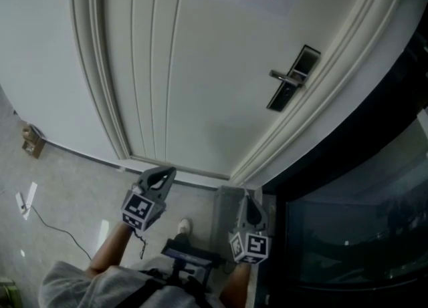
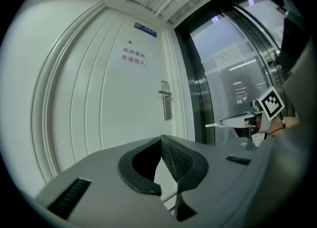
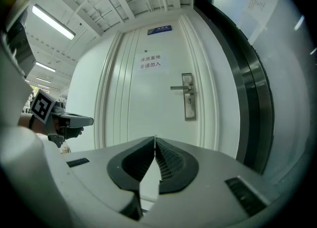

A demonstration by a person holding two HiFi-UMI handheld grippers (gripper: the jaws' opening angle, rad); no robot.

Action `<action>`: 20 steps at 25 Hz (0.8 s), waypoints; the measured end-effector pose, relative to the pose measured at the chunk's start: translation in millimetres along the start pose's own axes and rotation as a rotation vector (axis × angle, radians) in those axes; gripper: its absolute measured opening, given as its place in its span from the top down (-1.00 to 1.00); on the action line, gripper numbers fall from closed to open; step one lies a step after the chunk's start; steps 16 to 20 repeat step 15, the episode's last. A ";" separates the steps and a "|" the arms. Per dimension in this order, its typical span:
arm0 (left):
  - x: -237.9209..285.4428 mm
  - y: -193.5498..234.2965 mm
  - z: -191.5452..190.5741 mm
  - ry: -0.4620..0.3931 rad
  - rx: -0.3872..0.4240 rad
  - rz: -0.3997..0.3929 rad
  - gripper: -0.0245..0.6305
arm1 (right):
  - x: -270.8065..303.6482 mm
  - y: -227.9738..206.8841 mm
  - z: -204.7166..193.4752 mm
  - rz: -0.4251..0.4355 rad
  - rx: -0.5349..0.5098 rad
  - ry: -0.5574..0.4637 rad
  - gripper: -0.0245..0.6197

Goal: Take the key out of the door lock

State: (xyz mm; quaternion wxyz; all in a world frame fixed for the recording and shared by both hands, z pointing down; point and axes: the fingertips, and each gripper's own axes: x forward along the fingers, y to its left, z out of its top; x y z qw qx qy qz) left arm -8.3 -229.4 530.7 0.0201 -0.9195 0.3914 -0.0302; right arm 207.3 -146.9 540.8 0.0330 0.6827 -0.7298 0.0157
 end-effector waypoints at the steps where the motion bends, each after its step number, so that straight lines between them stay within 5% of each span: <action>1: -0.4 -0.3 0.1 0.000 -0.001 -0.001 0.91 | -0.2 0.1 -0.4 0.000 0.002 -0.001 0.86; 20: -2.3 -1.1 2.0 -0.008 0.000 0.000 0.91 | -2.7 0.7 1.4 0.004 -0.010 -0.011 0.86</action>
